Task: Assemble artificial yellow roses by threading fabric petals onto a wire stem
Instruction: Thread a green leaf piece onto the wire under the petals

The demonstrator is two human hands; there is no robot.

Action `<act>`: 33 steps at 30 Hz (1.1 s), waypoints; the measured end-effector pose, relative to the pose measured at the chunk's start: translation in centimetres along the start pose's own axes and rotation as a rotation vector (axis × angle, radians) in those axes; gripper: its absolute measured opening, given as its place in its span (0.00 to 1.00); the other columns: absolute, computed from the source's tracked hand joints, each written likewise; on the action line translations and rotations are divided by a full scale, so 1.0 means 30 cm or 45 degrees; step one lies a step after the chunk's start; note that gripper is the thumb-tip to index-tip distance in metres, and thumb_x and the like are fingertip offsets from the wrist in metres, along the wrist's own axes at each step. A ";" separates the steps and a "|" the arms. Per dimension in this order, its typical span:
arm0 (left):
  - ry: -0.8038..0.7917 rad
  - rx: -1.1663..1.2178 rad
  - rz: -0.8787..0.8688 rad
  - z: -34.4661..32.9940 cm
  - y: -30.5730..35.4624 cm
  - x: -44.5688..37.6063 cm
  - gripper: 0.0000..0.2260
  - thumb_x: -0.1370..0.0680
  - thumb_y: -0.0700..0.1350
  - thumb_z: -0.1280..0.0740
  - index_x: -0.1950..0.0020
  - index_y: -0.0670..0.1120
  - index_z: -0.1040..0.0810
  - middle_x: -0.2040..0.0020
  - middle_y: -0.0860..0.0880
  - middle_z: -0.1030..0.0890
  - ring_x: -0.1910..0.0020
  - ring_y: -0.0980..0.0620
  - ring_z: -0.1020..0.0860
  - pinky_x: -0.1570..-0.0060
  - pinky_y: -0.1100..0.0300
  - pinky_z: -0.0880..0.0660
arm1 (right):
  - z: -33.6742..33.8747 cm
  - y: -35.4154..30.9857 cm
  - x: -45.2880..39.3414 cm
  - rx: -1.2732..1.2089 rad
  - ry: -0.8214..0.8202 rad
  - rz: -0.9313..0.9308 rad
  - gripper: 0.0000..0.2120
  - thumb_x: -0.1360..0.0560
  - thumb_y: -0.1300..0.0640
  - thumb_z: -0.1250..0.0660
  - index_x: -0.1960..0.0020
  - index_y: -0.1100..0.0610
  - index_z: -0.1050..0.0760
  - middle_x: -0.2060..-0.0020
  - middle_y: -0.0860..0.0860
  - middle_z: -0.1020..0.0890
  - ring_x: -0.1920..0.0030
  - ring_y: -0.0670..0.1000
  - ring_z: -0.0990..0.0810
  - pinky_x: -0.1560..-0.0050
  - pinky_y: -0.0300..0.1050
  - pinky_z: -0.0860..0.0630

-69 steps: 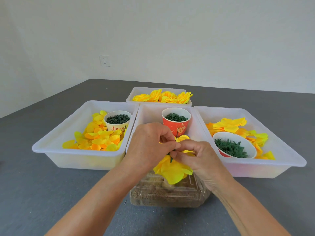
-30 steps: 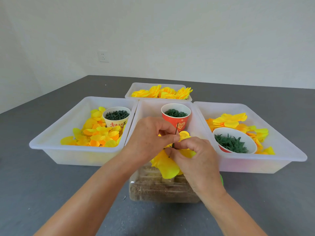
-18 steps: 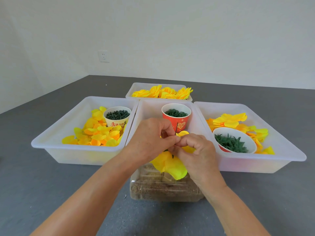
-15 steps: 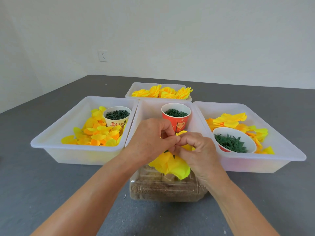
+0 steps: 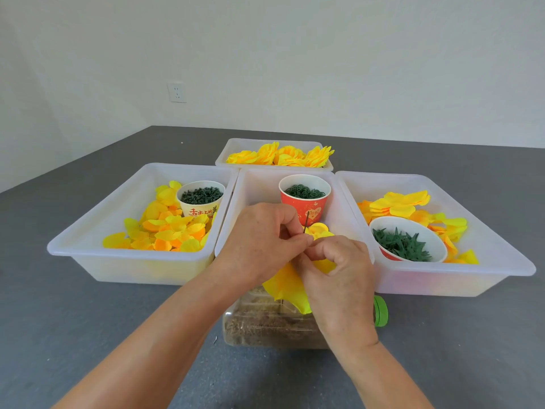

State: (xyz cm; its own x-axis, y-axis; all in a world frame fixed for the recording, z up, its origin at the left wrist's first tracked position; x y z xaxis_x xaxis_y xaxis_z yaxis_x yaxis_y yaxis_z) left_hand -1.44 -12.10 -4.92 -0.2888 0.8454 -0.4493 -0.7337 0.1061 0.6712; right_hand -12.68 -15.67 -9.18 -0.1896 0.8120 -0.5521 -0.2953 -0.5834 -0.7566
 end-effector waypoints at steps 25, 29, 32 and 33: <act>-0.004 0.087 0.087 -0.004 -0.017 0.003 0.12 0.31 0.42 0.25 0.71 0.52 0.24 0.72 0.55 0.22 0.69 0.61 0.26 0.65 0.67 0.29 | 0.004 0.007 0.017 0.079 0.167 0.114 0.08 0.37 0.57 0.22 0.69 0.54 0.21 0.69 0.46 0.21 0.58 0.53 0.25 0.55 0.50 0.28; -0.033 0.148 0.060 0.000 -0.051 0.045 0.09 0.29 0.40 0.27 0.66 0.53 0.19 0.65 0.54 0.19 0.61 0.60 0.23 0.58 0.66 0.28 | 0.012 0.037 0.010 -0.086 -0.007 0.088 0.06 0.34 0.62 0.24 0.66 0.53 0.19 0.65 0.41 0.20 0.52 0.48 0.25 0.49 0.33 0.32; 0.023 0.072 0.004 0.002 -0.065 0.062 0.04 0.30 0.39 0.26 0.63 0.47 0.16 0.62 0.57 0.20 0.58 0.60 0.24 0.56 0.70 0.31 | 0.017 0.057 0.000 -0.219 -0.112 0.012 0.11 0.34 0.62 0.25 0.65 0.46 0.20 0.63 0.40 0.19 0.50 0.44 0.25 0.47 0.34 0.31; 0.036 0.043 -0.019 0.003 -0.064 0.065 0.03 0.30 0.39 0.26 0.62 0.46 0.15 0.62 0.57 0.20 0.57 0.59 0.24 0.56 0.71 0.31 | 0.020 0.060 -0.001 -0.241 -0.113 0.010 0.13 0.34 0.62 0.25 0.65 0.44 0.21 0.63 0.40 0.19 0.50 0.43 0.24 0.47 0.35 0.31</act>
State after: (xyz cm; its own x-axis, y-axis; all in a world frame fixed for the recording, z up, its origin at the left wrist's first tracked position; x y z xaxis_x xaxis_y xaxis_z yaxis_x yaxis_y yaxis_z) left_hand -0.55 -10.60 -7.04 -0.2955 0.8286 -0.4756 -0.7168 0.1368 0.6837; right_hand -13.76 -16.74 -10.32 -0.2752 0.8010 -0.5316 -0.1141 -0.5762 -0.8093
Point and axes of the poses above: each hand's wrist, its own x-axis away from the middle knuckle, its own z-axis out of the back of the hand, y = z × x, the point moved 3 cm from there along -x, towards the middle knuckle
